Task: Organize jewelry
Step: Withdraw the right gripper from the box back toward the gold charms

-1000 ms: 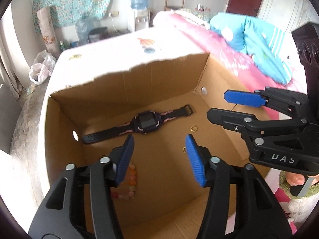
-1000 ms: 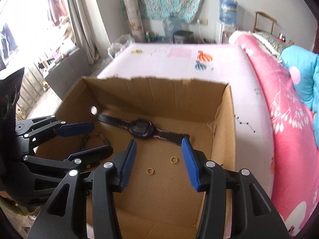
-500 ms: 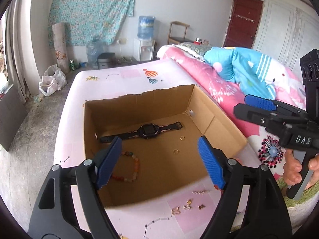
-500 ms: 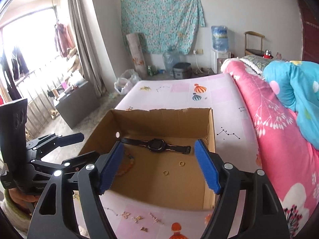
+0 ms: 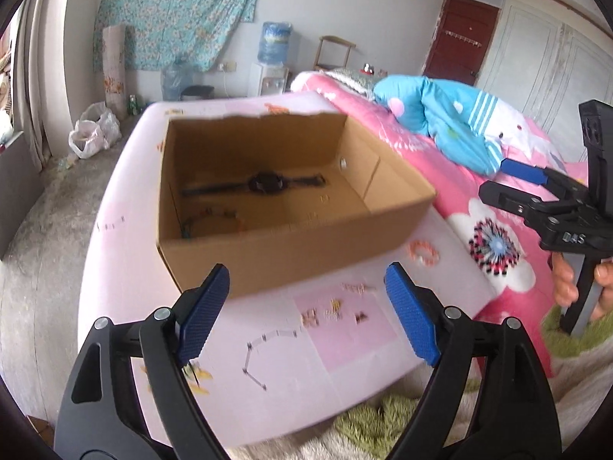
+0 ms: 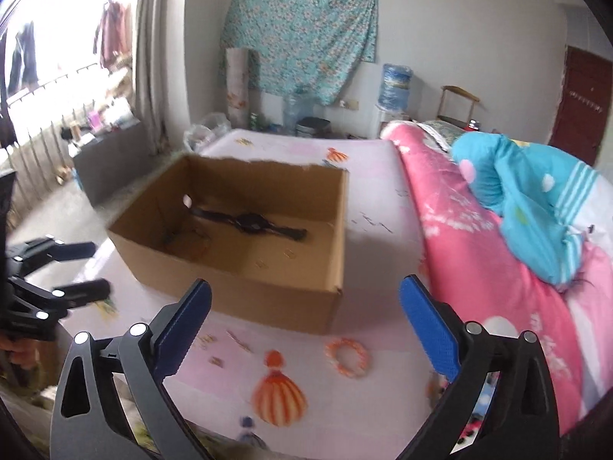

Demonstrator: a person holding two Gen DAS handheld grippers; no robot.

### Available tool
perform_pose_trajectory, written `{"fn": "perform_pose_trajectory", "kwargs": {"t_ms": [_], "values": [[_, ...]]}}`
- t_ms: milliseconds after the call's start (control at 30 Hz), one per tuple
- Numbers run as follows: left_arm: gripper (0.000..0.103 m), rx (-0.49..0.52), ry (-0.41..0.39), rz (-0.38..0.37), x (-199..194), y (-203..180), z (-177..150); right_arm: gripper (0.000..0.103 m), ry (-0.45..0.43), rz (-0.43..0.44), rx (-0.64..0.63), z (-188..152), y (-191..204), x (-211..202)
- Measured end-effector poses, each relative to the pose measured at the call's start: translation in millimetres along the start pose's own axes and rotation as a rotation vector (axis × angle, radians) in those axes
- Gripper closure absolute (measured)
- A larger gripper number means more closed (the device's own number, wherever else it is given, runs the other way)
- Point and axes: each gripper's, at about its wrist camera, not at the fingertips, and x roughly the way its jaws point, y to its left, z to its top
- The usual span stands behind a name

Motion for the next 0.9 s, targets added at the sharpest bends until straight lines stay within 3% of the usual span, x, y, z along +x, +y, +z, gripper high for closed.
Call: {"fn": "perform_pose_trajectory", "kwargs": {"t_ms": [167, 433, 667, 767, 900], "values": [[0.023, 0.011, 0.047, 0.019, 15, -6, -27, 0.007, 0.127, -0.034, 0.009, -29, -2, 19], [0.024, 0.063, 0.131, 0.012, 51, -13, -50, 0.007, 0.288, 0.097, 0.102, -78, 23, 57], [0.026, 0.096, 0.157, 0.03, 69, -8, -49, 0.007, 0.328, 0.183, 0.138, -88, 51, 77], [0.031, 0.11, 0.153, 0.032, 74, -5, -48, 0.016, 0.339, 0.21, 0.151, -87, 61, 83], [0.048, 0.132, 0.157, 0.011, 79, -5, -47, 0.025, 0.386, 0.234, 0.175, -90, 68, 98]]}}
